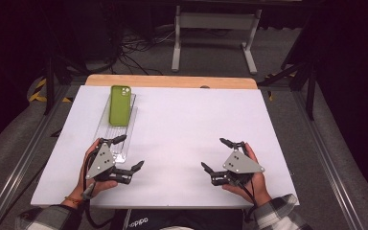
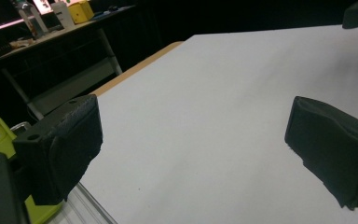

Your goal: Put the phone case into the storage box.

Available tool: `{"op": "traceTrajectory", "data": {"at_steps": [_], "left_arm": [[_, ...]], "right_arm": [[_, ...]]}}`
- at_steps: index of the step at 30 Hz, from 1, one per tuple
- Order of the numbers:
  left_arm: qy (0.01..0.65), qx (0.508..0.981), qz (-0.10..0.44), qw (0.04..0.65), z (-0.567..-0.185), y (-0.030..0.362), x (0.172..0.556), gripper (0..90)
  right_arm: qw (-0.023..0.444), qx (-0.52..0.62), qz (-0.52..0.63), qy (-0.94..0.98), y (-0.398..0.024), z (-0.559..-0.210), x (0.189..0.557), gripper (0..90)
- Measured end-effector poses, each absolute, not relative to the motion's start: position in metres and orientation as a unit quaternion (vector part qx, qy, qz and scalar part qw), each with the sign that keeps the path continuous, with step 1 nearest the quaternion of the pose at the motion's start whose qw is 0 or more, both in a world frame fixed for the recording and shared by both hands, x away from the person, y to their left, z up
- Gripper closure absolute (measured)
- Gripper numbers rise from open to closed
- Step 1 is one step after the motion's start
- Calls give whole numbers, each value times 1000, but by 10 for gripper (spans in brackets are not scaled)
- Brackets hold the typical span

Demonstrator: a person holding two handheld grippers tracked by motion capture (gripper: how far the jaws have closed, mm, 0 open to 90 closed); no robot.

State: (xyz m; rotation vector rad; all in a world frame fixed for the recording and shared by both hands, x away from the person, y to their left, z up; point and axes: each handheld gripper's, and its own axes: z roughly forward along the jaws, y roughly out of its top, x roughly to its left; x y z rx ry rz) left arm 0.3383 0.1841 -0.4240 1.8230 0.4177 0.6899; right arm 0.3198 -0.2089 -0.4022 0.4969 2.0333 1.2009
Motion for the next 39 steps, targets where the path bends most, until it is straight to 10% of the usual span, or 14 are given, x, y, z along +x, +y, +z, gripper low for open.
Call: {"op": "traceTrajectory", "data": {"at_steps": [39], "left_arm": [[209,775,265,533,-436,202,333,31]], "right_arm": [[344,195,453,799,-207,-413,316,85]]}}
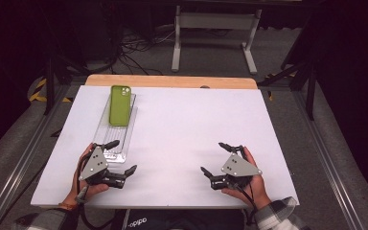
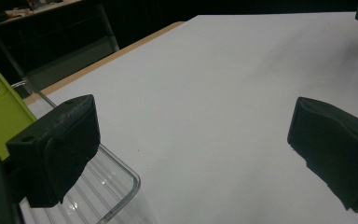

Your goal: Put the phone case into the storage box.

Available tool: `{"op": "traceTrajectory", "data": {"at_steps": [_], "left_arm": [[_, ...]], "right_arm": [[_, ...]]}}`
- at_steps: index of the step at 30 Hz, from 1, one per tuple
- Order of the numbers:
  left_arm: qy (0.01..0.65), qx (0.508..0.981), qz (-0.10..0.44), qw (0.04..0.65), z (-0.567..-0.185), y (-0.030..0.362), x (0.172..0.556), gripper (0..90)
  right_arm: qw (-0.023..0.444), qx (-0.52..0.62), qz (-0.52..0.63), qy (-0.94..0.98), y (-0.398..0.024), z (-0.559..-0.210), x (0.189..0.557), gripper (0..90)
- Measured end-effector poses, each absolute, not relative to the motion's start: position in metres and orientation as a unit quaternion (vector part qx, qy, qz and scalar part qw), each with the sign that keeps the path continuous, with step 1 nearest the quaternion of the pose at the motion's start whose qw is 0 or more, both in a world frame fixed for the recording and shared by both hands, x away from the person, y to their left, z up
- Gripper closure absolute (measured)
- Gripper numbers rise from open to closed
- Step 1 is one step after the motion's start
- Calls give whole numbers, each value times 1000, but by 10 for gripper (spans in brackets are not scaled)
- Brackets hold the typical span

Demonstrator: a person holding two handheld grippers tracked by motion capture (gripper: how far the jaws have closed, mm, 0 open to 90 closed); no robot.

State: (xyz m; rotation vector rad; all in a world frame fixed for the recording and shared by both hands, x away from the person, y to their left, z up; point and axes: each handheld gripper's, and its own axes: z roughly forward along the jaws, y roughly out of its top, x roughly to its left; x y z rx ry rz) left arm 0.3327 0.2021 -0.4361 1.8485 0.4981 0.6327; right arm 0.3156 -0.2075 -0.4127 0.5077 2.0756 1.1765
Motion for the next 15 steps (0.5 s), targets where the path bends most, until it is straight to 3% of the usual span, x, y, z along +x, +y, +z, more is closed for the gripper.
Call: {"op": "traceTrajectory", "data": {"at_steps": [15], "left_arm": [[197,781,267,530,-434,198,332,30]], "right_arm": [[359,200,438,800,-208,-413,317,95]]}}
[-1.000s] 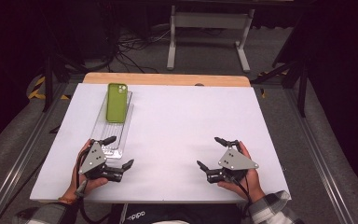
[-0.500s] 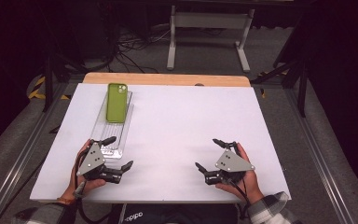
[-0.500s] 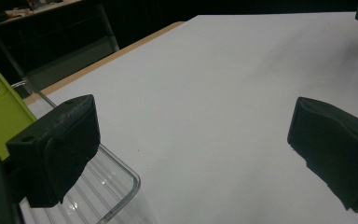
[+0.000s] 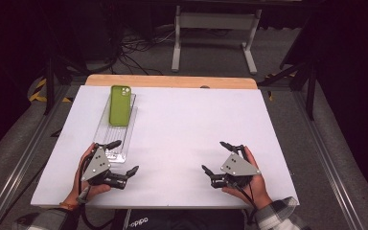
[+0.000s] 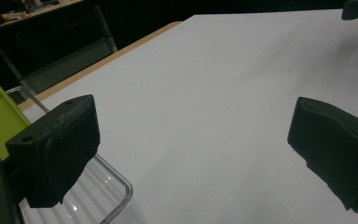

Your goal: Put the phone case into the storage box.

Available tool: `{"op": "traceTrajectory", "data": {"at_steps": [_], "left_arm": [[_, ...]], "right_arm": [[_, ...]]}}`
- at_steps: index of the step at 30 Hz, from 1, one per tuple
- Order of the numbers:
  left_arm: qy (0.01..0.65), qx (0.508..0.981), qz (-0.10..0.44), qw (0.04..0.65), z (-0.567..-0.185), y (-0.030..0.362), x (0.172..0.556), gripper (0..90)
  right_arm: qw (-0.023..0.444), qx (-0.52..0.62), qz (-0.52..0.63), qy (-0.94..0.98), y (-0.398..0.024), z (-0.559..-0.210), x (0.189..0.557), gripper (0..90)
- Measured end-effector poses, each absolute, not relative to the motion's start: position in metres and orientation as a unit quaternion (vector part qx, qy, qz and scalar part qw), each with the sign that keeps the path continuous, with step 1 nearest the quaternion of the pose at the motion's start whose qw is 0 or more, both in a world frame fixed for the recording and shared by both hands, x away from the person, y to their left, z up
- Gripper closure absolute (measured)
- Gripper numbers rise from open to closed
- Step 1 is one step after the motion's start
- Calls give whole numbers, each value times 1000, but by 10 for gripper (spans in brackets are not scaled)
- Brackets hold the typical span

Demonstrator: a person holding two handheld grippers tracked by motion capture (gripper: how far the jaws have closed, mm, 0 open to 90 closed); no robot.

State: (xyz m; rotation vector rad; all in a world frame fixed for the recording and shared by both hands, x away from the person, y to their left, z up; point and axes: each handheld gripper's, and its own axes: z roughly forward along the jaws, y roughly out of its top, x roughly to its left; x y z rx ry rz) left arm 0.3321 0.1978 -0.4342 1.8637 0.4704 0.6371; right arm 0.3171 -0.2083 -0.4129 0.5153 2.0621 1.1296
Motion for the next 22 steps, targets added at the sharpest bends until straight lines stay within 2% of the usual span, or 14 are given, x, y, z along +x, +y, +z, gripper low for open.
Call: {"op": "traceTrajectory", "data": {"at_steps": [5,7,22], "left_arm": [[190,785,270,525,-434,197,332,30],[189,785,274,522,-435,197,332,29],[195,788,268,519,-435,196,334,36]], "right_arm": [[366,193,436,799,-206,-413,315,100],[389,187,426,795,-205,-412,314,107],[380,203,446,785,-216,-409,319,104]]}}
